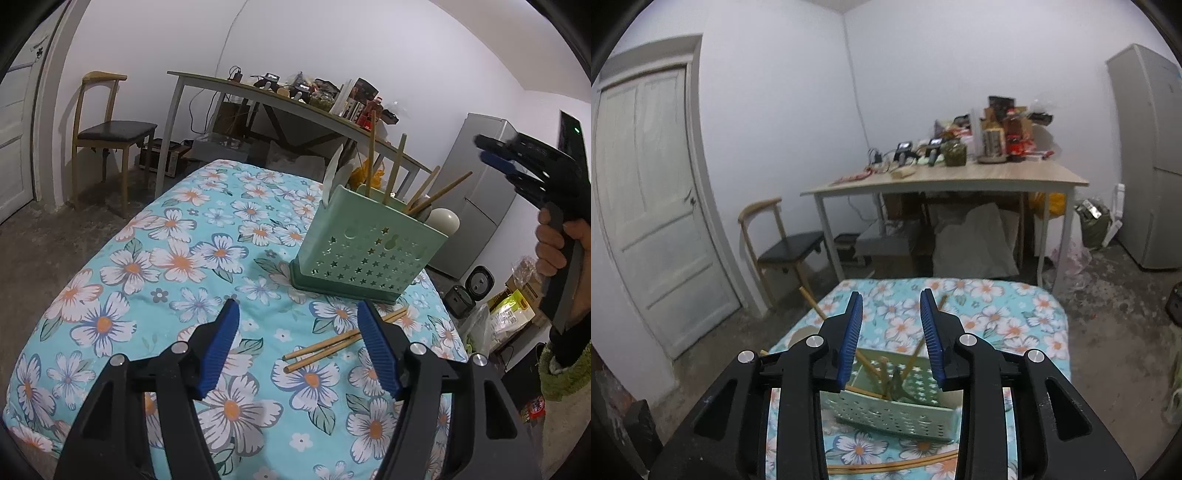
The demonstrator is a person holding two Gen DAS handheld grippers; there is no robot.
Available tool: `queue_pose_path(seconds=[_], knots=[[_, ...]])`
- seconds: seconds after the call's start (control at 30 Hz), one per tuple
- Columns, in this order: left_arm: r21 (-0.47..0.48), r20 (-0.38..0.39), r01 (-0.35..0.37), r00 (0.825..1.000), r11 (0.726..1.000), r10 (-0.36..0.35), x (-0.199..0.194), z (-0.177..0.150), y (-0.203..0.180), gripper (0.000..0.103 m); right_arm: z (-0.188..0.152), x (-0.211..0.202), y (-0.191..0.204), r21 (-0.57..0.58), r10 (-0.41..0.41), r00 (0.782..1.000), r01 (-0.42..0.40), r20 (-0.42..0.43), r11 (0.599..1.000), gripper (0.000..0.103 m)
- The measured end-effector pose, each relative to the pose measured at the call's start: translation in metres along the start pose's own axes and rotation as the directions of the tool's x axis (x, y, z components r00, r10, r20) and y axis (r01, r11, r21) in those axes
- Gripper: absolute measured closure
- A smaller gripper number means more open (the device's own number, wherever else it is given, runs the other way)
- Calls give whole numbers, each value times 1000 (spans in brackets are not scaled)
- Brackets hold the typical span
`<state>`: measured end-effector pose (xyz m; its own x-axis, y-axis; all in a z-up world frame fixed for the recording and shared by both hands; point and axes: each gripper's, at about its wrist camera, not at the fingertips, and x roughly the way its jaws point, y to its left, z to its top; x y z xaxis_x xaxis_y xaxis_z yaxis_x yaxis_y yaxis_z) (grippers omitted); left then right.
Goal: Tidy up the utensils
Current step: 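Lower the chopstick into the green holder and open the right tool, then reach the right tool to the remaining chopsticks and grasp one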
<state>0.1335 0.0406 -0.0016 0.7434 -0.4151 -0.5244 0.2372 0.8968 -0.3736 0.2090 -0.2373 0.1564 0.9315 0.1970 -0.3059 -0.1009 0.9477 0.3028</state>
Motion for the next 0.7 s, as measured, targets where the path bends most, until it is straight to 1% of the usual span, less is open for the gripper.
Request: queue_pose_path(seconds=[0.17, 0.3, 0.37, 0.43, 0.5, 0.57, 0.6, 0.67, 0.7], knots=[[9, 2, -6, 1000, 1000, 6, 1, 0, -1, 36, -14, -30, -21, 69, -3, 1000, 1, 26, 998, 71], [0, -6, -10, 1000, 1000, 10, 3, -1, -3, 34, -39, -44, -36, 156, 10, 1000, -11, 7, 988, 71], [-1, -10, -12, 1000, 1000, 12, 5, -2, -5, 32, -65, -38, -43, 226, 47, 997, -31, -65, 974, 71], [5, -18, -19, 1000, 1000, 19, 8, -4, -7, 31, -89, -28, -45, 280, 86, 986, -44, -140, 959, 71], [8, -28, -21, 999, 1000, 21, 10, -6, -8, 31, -119, -11, -46, 351, 139, 963, -51, -230, 935, 70], [12, -30, -21, 999, 1000, 21, 10, -7, -9, 30, -141, 7, -46, 427, 195, 935, -53, -297, 903, 71], [16, -28, -23, 999, 1000, 24, 9, -7, -10, 30, -153, 17, -47, 478, 238, 916, -58, -324, 876, 71], [20, -24, -28, 999, 999, 29, 8, -8, -10, 29, -174, 33, -47, 554, 304, 884, -63, -355, 830, 72], [20, -22, -30, 999, 999, 31, 7, -8, -8, 29, -181, 42, -47, 580, 321, 874, -56, -366, 813, 73]])
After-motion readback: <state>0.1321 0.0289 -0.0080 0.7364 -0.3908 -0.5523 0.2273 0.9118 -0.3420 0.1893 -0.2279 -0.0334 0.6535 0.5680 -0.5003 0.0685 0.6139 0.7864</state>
